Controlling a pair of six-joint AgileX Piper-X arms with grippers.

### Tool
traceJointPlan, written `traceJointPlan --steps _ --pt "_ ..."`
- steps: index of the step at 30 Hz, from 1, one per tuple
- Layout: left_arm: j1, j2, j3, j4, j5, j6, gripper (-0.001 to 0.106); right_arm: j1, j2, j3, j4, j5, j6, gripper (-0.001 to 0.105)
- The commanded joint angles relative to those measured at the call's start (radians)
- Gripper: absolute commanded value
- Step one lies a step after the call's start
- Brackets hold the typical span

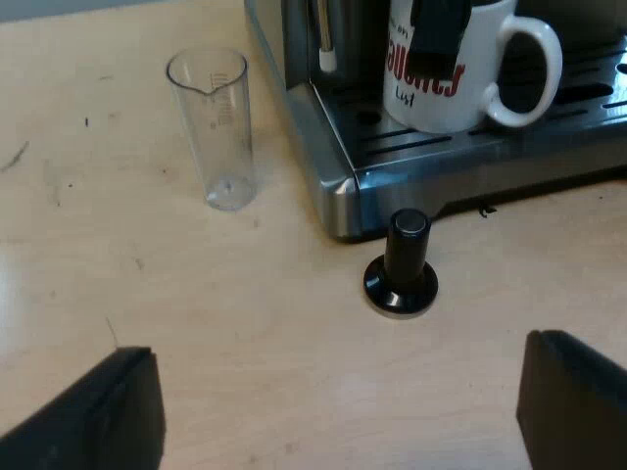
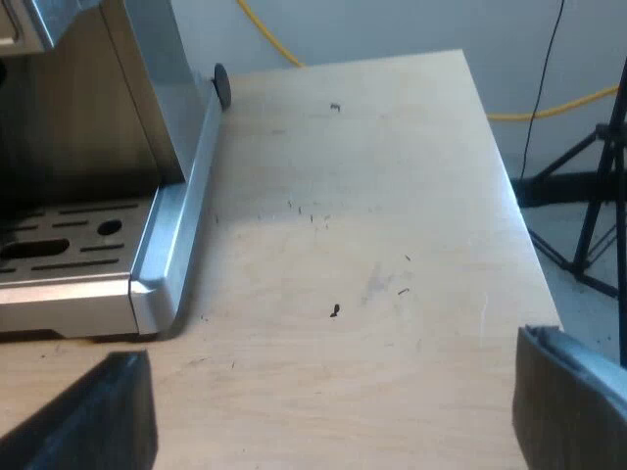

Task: Place mug into machine

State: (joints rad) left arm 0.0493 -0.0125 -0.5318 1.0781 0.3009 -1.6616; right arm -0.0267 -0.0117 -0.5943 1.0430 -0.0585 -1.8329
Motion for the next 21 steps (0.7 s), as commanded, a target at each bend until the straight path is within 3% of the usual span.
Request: traceJointPlan --steps 1,9,21 --pt "0.001 -0.14 -0.001 -0.022 -0.006 0.002 0.081 -0.005 -0.039 0.002 -0.012 -0.007 -0.011 0.076" --pt "0.001 -0.14 -0.001 -0.022 -0.006 0.002 0.081 -0.005 -0.039 0.063 -0.003 -0.007 -0.003 0.076" --pt "0.001 -0.14 -0.001 -0.022 -0.006 0.002 0.081 -0.005 -0.039 0.064 -0.008 -0.007 0.004 0.076"
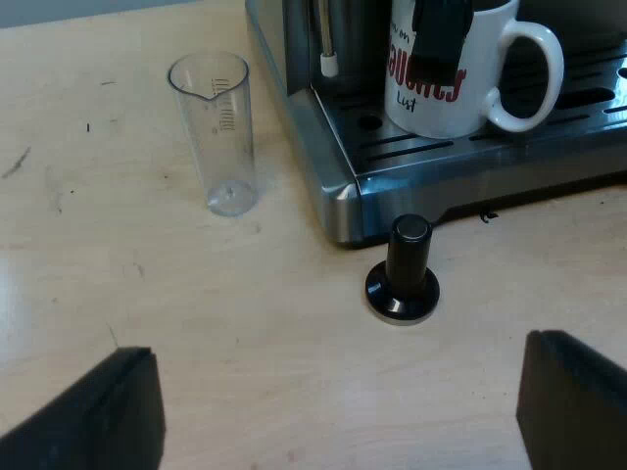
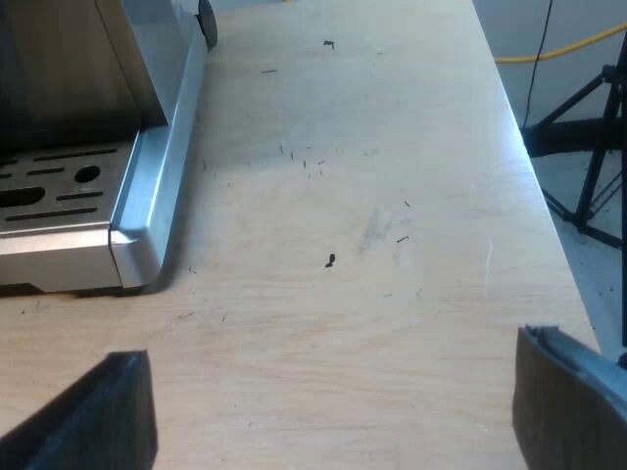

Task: Place mug into machine

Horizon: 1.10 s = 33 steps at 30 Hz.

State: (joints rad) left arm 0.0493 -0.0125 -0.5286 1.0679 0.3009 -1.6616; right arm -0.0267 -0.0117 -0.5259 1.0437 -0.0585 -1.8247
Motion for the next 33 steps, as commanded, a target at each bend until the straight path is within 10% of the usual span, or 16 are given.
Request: traceJointPlan --steps 1,33 --pt "-0.008 -0.14 -0.004 -0.012 -0.006 0.002 0.081 -0.005 -0.039 -0.004 -0.008 -0.007 -0.004 0.076" --pt "-0.049 -0.14 -0.004 -0.012 -0.006 0.002 0.081 0.018 -0.041 -0.004 -0.008 -0.007 -0.004 0.076"
